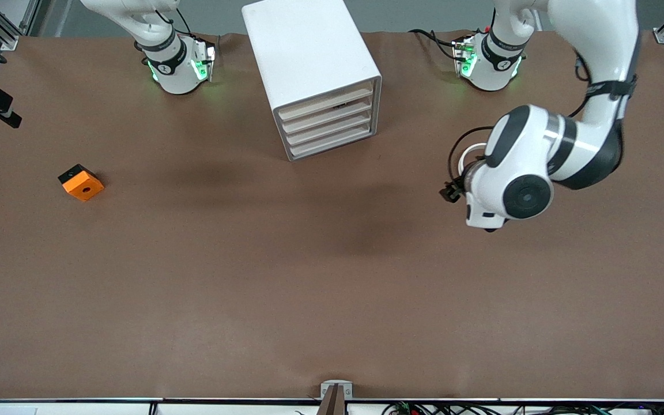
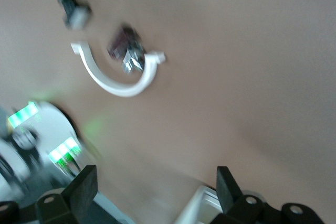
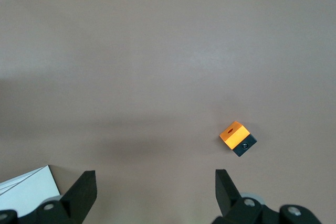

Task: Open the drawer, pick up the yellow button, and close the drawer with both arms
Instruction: 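Move the left gripper from rest toward the white cabinet's drawer front, then grasp the drawer front of the white cabinet with the left gripper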

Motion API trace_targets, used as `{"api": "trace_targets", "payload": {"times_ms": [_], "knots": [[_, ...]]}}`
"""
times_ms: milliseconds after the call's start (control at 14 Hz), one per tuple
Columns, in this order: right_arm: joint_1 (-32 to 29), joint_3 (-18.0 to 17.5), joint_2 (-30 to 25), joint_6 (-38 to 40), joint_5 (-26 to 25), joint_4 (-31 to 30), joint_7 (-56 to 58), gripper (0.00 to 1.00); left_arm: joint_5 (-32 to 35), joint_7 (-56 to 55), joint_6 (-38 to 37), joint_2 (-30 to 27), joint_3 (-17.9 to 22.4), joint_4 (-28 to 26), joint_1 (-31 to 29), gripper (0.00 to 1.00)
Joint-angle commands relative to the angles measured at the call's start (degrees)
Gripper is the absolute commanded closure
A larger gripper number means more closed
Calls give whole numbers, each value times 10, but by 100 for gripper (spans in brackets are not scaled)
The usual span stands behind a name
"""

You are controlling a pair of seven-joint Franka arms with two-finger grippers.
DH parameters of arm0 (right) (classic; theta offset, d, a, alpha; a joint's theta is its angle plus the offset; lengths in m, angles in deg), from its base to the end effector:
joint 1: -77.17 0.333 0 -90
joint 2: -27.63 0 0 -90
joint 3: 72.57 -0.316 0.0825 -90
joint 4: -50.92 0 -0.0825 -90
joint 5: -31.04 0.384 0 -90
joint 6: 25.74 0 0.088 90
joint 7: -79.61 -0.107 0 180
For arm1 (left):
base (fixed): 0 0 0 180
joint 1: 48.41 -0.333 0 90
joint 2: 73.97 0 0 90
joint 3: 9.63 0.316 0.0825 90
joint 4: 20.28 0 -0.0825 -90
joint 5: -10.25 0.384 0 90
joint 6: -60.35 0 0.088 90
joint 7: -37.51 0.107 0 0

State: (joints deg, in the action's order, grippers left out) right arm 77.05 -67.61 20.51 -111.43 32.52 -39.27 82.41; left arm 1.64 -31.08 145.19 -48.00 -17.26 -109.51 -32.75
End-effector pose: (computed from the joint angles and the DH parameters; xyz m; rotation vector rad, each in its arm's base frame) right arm 0.5049 -0.0454 0.6820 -3.1069 0.0572 -0.0741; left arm 0.5643 -0.2510 0.3596 -2.5850 -1.1161 0.7465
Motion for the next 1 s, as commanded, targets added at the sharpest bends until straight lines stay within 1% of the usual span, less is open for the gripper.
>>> {"api": "trace_targets", "payload": {"times_ms": [0, 142, 285, 427, 569, 712, 854, 925], "knots": [[-1, 1, -4, 3, -1, 3, -4, 0, -59, -164, 33, 40, 3, 34, 37, 0], [-1, 1, -4, 4, -2, 3, -5, 0, -76, -316, 64, 58, 3, 40, 70, 0], [-1, 1, -4, 4, -1, 3, -7, 0, -86, -436, 66, 75, 3, 57, 85, 0], [-1, 1, -4, 3, -2, 3, -8, 0, -153, -527, 64, 80, 3, 58, 82, 0], [-1, 2, -4, 8, -2, 3, -7, 0, -210, -584, 58, 85, 4, 55, 75, 0], [-1, 1, -4, 7, -2, 3, -8, 0, -246, -652, 39, 93, 3, 52, 85, 0], [-1, 1, -4, 7, -1, 3, -8, 0, -304, -672, 7, 116, 2, 52, 99, 0], [0, 1, -4, 6, -1, 3, -7, 0, -322, -671, -7, 124, 2, 52, 102, 0]]}}
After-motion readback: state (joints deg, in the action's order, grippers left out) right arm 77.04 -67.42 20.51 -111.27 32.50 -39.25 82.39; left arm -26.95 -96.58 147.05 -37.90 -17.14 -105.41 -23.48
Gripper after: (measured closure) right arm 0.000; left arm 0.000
